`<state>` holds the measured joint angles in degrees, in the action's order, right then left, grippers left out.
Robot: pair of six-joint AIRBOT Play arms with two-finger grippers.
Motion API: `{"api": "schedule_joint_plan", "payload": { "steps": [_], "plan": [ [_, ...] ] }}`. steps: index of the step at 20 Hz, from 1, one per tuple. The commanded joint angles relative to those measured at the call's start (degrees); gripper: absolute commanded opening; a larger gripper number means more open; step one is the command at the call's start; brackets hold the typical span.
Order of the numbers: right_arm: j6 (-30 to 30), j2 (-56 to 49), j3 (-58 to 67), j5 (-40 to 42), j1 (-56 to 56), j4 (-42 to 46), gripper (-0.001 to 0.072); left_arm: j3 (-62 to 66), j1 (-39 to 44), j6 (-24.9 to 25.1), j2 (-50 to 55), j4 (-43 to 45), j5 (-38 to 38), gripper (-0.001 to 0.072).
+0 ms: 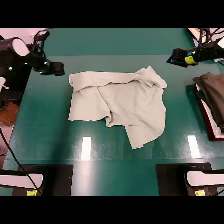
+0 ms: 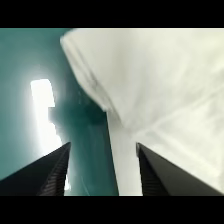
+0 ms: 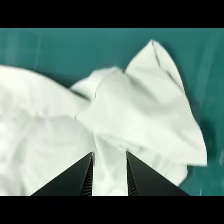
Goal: Fold the shirts.
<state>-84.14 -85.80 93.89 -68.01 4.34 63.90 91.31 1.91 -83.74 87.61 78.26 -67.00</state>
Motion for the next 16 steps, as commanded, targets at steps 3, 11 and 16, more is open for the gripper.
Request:
{"api": "schedule_joint_plan", "payload": {
  "steps": [3, 11, 16],
  "plan": [
    [4.55, 2.82, -0.09, -21.05, 0.55, -1.79, 0.0241, -8.83, -6.69, 10.16, 0.04, -19.17, -13.51, 0.0484],
    [5.18, 4.09, -0.09, -24.63, -1.03, -7.37, 0.0241, -38.75, -7.34, 10.71, -8.22, -20.50, 0.83, 0.0484],
    [5.16, 4.09, -0.09, -23.56, -3.17, -7.41, 0.0241, -44.24, -7.34, 12.37, -9.09, -23.32, 4.81, 0.0483]
  ]
}}
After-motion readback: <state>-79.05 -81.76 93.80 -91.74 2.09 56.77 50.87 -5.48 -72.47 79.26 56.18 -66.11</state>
